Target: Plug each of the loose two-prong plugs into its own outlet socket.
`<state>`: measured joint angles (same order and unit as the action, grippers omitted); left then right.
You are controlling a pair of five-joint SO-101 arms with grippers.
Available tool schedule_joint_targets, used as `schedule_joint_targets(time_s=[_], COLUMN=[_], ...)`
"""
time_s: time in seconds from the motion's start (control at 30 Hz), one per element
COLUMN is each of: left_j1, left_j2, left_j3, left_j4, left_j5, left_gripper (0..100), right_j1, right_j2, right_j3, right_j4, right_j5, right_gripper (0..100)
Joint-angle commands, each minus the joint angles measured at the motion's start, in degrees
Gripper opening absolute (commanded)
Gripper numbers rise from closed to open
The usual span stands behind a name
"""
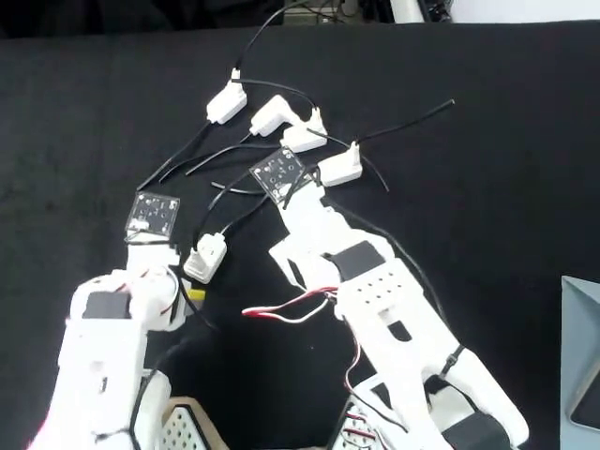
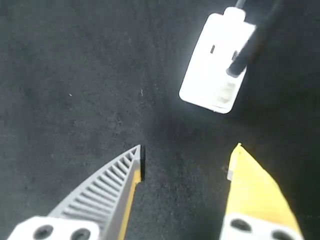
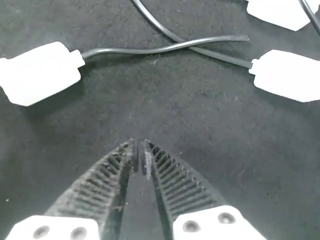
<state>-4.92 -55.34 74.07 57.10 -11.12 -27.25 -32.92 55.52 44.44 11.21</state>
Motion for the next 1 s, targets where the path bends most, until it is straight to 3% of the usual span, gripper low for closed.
schedule_joint_targets(time_s=[0.0, 0.3, 0.63, 0.97], left_j1=[0.40, 0.31, 0.22, 0.48], left_j2=[12.57, 36.84, 53.71, 48.53], left_j3=[-6.64, -22.81, -43.12, -51.56], left_j4=[-4.13, -12.22, -11.87, 5.98], left_j5=[-0.26, 0.09, 2.11, 3.43], left_gripper=[28, 28, 28, 22], right_j1=[0.53, 0.53, 0.53, 0.44], right_j2=[-1.27, -1.54, -1.27, -1.27], right_j3=[0.40, 0.66, 0.92, 1.27], right_j4=[-1.32, -1.14, -1.32, -1.41], right_j5=[-0.53, -0.53, -0.53, -0.53], right_gripper=[1.3, 1.3, 1.3, 1.3])
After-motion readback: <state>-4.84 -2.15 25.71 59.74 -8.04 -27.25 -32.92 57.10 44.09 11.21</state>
